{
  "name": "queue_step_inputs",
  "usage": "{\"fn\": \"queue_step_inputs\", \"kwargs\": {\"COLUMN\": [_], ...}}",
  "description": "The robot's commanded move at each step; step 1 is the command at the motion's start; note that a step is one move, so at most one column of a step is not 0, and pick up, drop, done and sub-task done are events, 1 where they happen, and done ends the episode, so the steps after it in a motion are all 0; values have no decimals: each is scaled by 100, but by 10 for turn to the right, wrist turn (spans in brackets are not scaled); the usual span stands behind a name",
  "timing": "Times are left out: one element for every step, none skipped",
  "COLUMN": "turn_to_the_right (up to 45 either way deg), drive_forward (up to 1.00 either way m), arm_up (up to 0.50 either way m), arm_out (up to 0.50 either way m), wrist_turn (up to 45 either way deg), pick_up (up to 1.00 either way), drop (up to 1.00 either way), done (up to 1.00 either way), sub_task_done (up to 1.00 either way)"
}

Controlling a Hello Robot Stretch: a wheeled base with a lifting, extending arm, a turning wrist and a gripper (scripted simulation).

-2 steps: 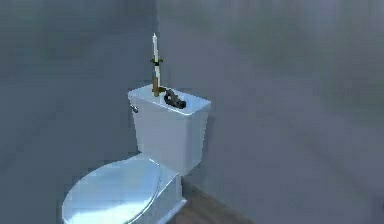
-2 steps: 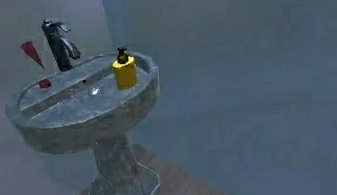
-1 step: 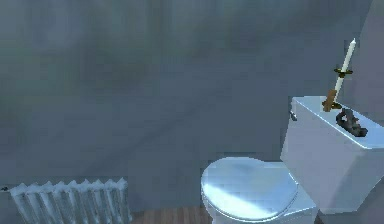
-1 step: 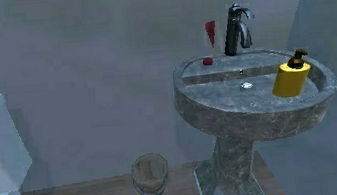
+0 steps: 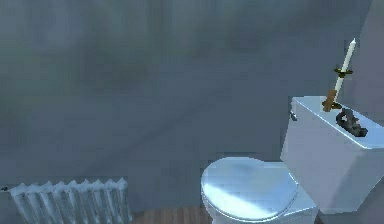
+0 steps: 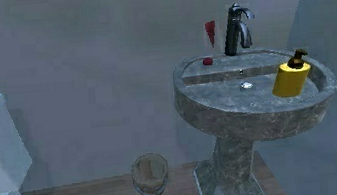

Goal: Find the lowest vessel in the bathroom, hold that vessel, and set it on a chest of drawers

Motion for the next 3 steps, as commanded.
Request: {"fn": "queue_step_inputs", "kwargs": {"turn_to_the_right": [0,0,0], "drive_forward": [0,0,0], "arm_up": [0,0,0], "arm_out": [48,0,0], "wrist_turn": [0,450,450], "pick_up": [0,0,0], "drop": [0,0,0], "done": [0,0,0], "sub_task_done": [0,0,0]}}
